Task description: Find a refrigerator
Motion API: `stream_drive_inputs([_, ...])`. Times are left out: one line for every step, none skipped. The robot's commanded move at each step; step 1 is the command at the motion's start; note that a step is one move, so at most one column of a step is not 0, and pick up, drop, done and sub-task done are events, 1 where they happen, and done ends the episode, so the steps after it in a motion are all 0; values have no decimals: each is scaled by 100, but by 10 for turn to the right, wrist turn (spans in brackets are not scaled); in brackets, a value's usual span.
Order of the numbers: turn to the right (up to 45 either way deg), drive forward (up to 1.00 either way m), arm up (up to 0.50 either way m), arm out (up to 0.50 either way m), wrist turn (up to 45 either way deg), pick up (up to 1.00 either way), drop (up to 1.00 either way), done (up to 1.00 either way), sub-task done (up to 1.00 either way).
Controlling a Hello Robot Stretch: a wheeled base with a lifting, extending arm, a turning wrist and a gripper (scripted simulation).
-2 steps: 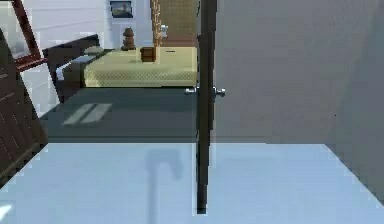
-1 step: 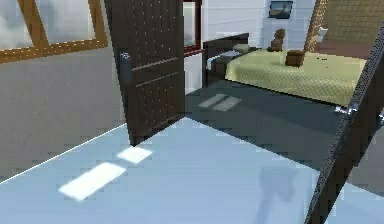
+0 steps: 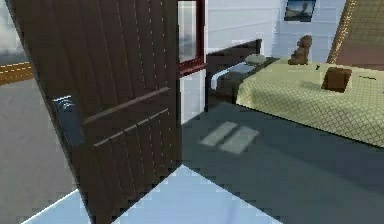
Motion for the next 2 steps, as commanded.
stream_drive_inputs([-60, 0, 0, 0, 0, 0, 0, 0, 0])
stream_drive_inputs([0, 15, 0, 0, 0, 0, 0, 0, 0])
